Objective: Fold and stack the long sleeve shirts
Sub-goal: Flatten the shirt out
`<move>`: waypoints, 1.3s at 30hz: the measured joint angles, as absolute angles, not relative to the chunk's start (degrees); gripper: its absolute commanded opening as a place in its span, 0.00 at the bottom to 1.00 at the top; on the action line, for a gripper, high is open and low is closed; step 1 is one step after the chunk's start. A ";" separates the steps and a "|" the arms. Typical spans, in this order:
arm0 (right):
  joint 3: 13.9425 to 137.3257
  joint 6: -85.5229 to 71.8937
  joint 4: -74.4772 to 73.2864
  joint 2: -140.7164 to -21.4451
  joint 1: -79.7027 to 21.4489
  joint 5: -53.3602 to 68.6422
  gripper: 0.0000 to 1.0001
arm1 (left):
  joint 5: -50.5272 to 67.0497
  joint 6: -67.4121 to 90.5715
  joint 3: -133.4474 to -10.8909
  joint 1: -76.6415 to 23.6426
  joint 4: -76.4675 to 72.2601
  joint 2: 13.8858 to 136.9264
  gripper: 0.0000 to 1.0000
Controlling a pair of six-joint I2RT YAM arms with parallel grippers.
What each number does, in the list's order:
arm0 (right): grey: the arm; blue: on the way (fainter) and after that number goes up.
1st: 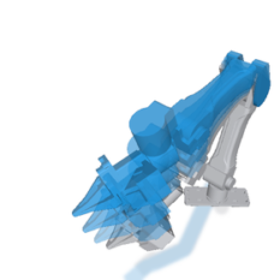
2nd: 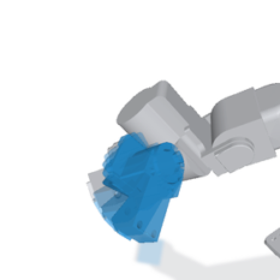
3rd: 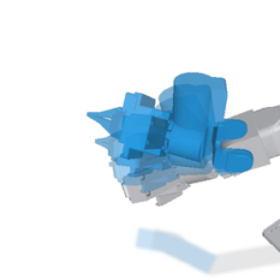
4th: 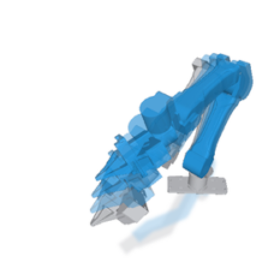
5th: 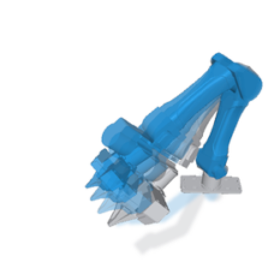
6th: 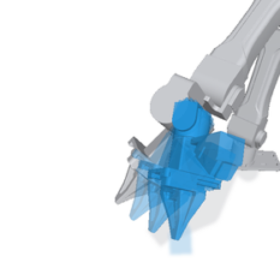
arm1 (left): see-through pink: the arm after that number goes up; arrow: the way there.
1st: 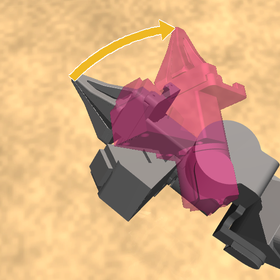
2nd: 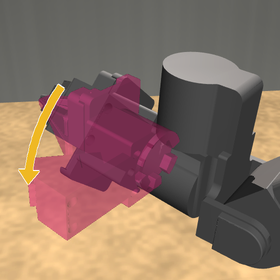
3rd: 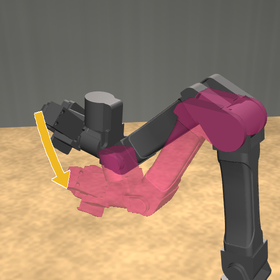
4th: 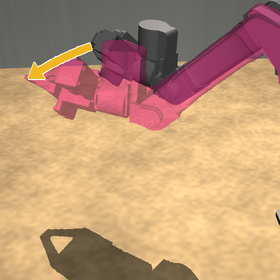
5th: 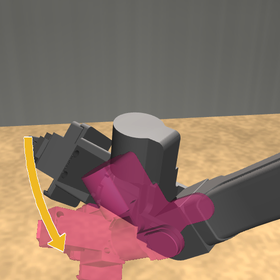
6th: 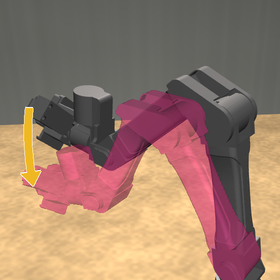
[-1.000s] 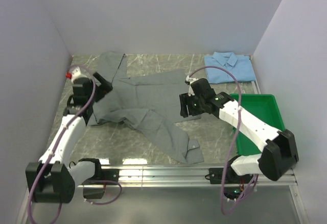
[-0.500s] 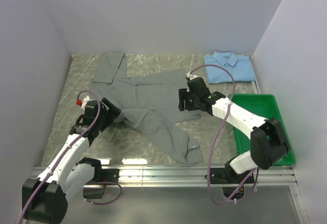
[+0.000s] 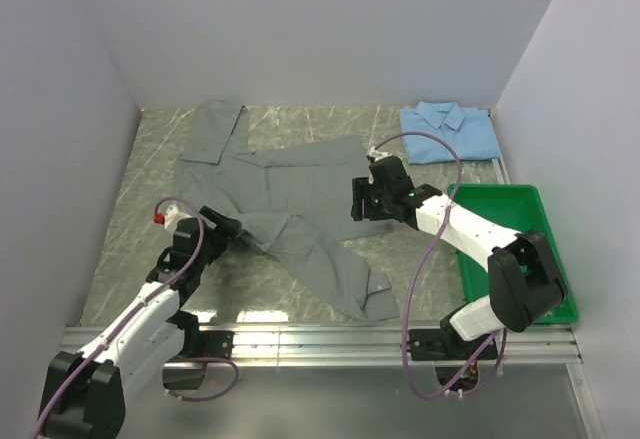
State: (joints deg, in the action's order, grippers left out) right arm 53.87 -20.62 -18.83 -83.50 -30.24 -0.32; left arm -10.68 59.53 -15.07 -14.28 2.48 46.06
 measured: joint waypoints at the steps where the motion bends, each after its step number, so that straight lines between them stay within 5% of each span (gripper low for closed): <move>1: 53.84 -20.69 -18.76 -83.50 -30.17 -0.32 0.68 | -10.81 59.70 -14.59 -14.35 1.41 45.89 0.79; 9: 53.82 -21.17 -17.74 -83.48 -29.71 0.97 0.68 | -10.83 60.62 -14.13 -14.76 -3.68 45.52 0.50; 16: 53.67 -21.19 -17.54 -83.48 -29.71 1.13 0.68 | -10.74 61.23 -14.85 -14.94 -0.19 43.16 0.07; 26: 53.63 -20.95 -17.65 -83.48 -29.61 0.38 0.68 | -9.13 57.36 -39.33 -15.03 30.28 41.67 0.06; 36: 54.08 -19.97 -17.91 -85.06 -29.23 -1.67 0.68 | -6.09 55.07 -45.60 -15.03 57.56 37.23 0.11; 39: 54.54 -19.79 -18.04 -85.97 -28.86 -2.44 0.68 | -6.24 54.89 -48.34 -15.03 63.64 36.34 0.20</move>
